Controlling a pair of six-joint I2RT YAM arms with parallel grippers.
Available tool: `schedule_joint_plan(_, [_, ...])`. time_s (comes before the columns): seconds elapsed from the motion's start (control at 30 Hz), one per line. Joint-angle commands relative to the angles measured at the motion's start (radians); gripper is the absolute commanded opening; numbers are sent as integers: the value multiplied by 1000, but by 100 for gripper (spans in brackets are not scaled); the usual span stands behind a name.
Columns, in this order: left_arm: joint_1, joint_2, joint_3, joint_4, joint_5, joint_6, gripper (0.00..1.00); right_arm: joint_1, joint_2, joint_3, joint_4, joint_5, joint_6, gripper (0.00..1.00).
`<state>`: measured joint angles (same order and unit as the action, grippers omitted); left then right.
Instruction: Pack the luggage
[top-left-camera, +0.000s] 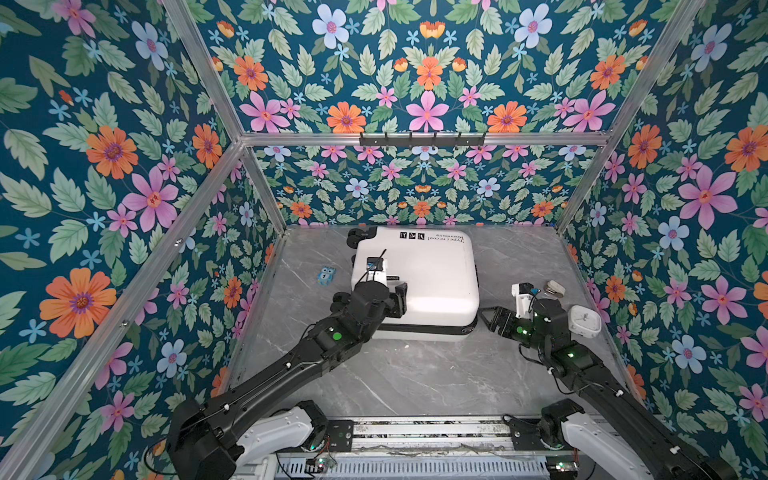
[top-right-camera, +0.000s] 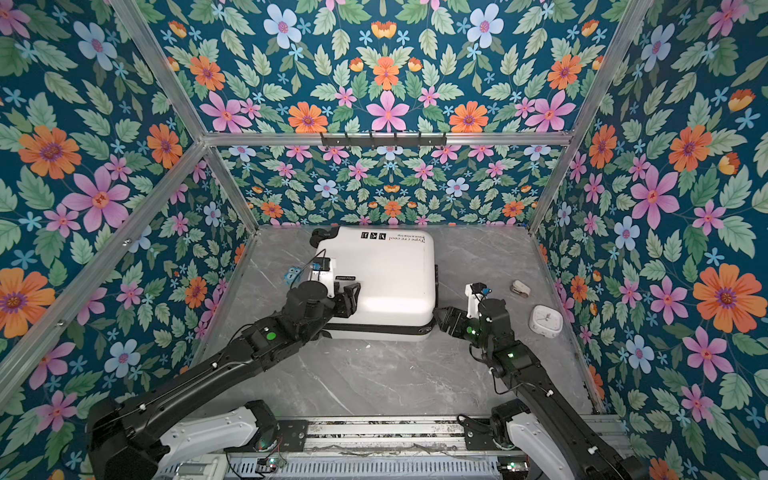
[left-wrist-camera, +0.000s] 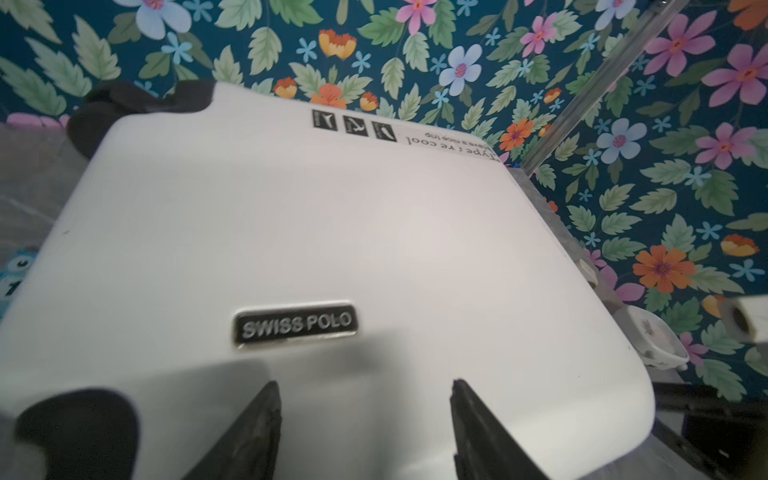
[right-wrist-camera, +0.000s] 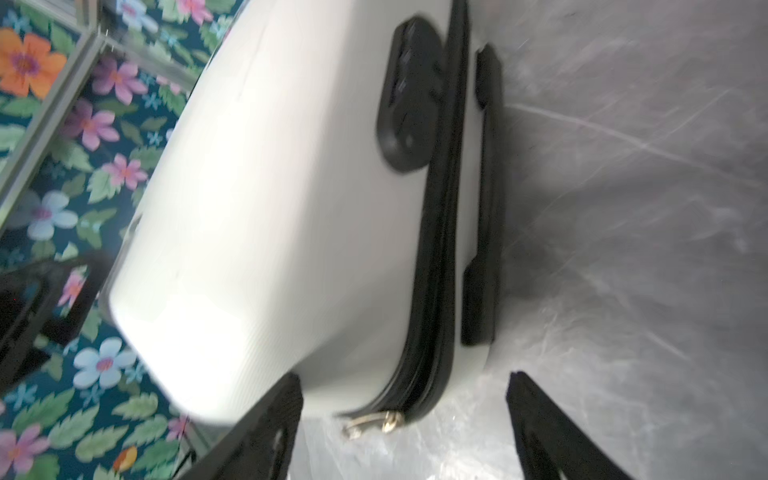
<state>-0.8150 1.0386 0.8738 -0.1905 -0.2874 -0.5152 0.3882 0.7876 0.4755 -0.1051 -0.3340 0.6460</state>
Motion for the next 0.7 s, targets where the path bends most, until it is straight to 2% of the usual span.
schedule_joint_plan(0.0, [61,-52,6,-167,15,-89,66,129,-22,6,-110,69,-13,81])
schedule_joint_plan(0.07, [118,-72,1,-184,30,-76,68,202,-11,6,-116,133,24,86])
schedule_joint_plan(0.17, [213,-59,-7,-183,102,-48,68,255,28,15,-101,185,69,94])
schedule_joint_plan(0.37, [282,-11,-41,-103,177,-29,67,267,141,87,-155,256,87,95])
schedule_joint_plan(0.47, [291,0,-58,-74,186,-31,67,268,163,105,-155,283,93,92])
schedule_joint_plan(0.67, [315,4,-96,-38,209,-32,67,268,179,88,-97,274,81,76])
